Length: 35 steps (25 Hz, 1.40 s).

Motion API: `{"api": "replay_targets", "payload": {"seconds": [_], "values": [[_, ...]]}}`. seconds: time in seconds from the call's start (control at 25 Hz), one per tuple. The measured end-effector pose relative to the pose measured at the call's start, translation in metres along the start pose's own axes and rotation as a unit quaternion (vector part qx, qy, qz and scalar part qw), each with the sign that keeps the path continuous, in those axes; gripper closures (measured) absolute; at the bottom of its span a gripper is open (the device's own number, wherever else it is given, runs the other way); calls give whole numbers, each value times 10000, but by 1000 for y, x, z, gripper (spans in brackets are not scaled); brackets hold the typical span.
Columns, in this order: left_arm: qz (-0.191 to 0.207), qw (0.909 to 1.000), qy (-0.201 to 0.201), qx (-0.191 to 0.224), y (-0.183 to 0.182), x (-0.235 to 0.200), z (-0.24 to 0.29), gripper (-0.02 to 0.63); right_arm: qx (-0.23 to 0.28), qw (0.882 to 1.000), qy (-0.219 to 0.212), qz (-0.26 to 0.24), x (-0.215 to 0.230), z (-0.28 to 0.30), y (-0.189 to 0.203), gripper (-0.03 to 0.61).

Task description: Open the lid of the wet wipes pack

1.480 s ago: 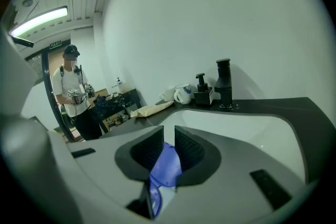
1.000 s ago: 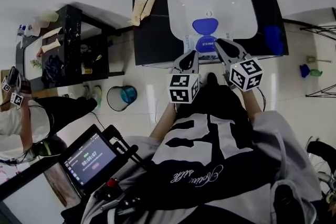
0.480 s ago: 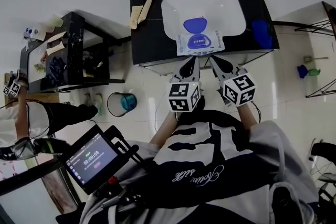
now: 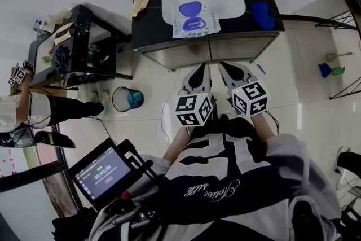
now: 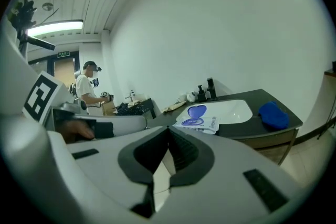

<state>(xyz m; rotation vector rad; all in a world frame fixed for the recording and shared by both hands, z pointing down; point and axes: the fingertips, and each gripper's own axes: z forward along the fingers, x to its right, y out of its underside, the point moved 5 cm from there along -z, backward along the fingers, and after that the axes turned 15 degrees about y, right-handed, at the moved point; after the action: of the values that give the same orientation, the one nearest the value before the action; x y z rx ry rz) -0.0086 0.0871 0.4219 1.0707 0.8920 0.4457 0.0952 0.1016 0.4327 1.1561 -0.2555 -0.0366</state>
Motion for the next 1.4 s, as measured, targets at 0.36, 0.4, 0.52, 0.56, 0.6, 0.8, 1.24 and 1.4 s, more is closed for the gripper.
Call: {"api": "replay_targets", "payload": {"seconds": [0.36, 0.4, 0.52, 0.56, 0.6, 0.8, 1.24, 1.4], "values": [[43, 9996, -281, -38, 10, 3, -21, 615, 103, 9992, -353, 131, -18, -15, 5, 578], [78, 9995, -303, -21, 10, 1, -23, 615, 126, 9991, -387, 134, -20, -14, 4, 580], [177, 9992, -369, 14, 10, 1, -31, 615, 171, 9987, -463, 119, -27, -18, 4, 580], [192, 9991, -389, 29, 10, 1, -33, 615, 185, 9986, -475, 116, -29, -19, 4, 580], [200, 9990, -407, 45, 9, 0, -34, 615, 200, 9986, -483, 121, -30, -19, 3, 580], [282, 9989, -377, 70, 6, 2, -53, 615, 313, 9983, -441, 199, -44, -24, -1, 580], [257, 9994, -191, 126, 1, 0, -94, 615, 361, 9989, -306, 59, -83, -40, -3, 580], [263, 9994, -169, 142, -2, -4, -100, 615, 353, 9989, -291, 36, -91, -38, -3, 580]]}}
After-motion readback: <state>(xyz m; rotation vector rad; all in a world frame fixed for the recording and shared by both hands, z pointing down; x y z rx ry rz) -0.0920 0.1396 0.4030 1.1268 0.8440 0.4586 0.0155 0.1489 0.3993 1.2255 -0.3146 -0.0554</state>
